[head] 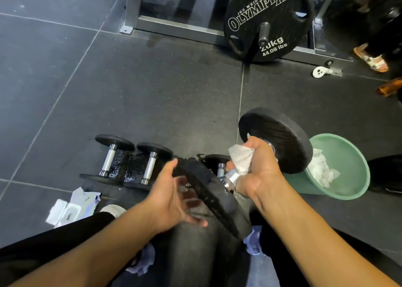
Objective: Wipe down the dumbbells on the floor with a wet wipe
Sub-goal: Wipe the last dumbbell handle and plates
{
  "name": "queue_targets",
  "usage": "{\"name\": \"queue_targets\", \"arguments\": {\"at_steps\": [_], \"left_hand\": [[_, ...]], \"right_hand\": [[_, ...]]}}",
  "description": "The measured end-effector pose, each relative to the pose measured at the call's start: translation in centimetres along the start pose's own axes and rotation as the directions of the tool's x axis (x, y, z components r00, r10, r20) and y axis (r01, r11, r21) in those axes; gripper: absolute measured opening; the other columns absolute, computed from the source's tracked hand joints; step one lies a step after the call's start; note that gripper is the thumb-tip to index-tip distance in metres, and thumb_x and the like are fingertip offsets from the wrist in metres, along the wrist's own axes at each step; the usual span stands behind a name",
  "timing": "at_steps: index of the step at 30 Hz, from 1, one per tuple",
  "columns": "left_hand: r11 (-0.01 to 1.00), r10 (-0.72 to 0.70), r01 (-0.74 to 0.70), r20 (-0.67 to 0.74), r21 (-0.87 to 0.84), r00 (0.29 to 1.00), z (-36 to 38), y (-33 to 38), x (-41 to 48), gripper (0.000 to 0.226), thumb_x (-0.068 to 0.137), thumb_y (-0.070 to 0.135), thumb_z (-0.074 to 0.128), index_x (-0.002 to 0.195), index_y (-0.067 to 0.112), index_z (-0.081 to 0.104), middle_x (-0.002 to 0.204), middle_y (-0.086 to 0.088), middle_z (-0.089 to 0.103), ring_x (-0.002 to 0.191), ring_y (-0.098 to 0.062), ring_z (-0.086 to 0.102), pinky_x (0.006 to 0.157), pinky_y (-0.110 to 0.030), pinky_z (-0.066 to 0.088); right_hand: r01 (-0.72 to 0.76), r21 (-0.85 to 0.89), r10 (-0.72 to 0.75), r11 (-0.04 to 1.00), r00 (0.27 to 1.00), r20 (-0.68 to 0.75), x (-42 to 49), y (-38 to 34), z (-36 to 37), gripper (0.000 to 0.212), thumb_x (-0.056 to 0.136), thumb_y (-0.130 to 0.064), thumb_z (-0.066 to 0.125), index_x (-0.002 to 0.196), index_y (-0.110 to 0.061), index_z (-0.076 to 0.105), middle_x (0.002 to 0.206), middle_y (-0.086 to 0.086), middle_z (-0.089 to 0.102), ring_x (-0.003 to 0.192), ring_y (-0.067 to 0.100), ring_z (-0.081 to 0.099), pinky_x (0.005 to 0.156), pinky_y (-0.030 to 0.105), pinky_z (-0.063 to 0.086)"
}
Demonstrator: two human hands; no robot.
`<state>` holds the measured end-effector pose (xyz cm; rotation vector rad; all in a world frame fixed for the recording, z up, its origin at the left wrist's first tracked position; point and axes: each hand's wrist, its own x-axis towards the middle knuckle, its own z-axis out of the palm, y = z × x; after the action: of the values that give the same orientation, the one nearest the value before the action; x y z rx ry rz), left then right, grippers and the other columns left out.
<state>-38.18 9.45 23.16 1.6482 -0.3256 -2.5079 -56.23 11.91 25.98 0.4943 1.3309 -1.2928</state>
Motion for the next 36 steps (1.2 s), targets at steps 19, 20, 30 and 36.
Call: {"name": "queue_targets", "arguments": {"at_steps": [19,20,30,36], "left_hand": [[-0.566,0.526,-0.701,0.845,0.434,0.099,0.6,-2.3,-3.1,0.033,0.097,0.054,0.065,0.115,0.027,0.069,0.116,0.002,0.052,0.117,-0.021,0.050,0.108,-0.032,0.039],[-0.488,0.609,-0.732,0.786,0.476,0.105,0.7,-2.2,-2.7,0.026,0.098,0.048,0.065,0.113,0.027,0.070,0.114,0.002,0.056,0.116,-0.018,0.053,0.106,-0.028,0.039],[0.976,-0.091,0.117,0.146,-0.184,0.985,1.9,-3.4,-1.2,0.088,0.089,0.078,0.042,0.104,0.001,0.083,0.123,-0.028,0.073,0.101,-0.052,0.074,0.091,-0.079,0.043],[0.937,0.291,-0.261,0.106,-0.234,0.951,4.2,-0.9,-3.4,0.056,0.095,0.056,0.051,0.053,0.020,0.061,0.060,-0.004,0.062,0.058,-0.021,0.068,0.051,-0.038,0.058]], "right_hand": [[0.086,-0.190,-0.090,0.978,0.996,-0.011,0.3,-0.5,0.3,0.024,0.055,-0.002,0.049,0.060,-0.019,0.032,0.059,0.003,0.034,0.047,0.020,0.033,0.054,0.028,0.031],[0.096,-0.197,-0.100,0.976,0.995,-0.014,0.2,-0.4,0.1,0.023,0.055,-0.001,0.048,0.061,-0.018,0.034,0.059,0.004,0.034,0.046,0.020,0.034,0.051,0.026,0.031],[0.027,-0.123,-0.006,0.992,0.986,0.165,-1.7,-0.4,0.1,0.031,0.068,-0.005,0.045,0.050,-0.023,0.026,0.053,-0.002,0.029,0.045,0.014,0.023,0.047,0.021,0.022],[0.022,-0.126,0.001,0.992,0.984,0.177,-1.8,-1.4,0.6,0.033,0.073,-0.006,0.049,0.047,-0.019,0.034,0.054,0.001,0.034,0.043,0.016,0.031,0.045,0.021,0.035]]}}
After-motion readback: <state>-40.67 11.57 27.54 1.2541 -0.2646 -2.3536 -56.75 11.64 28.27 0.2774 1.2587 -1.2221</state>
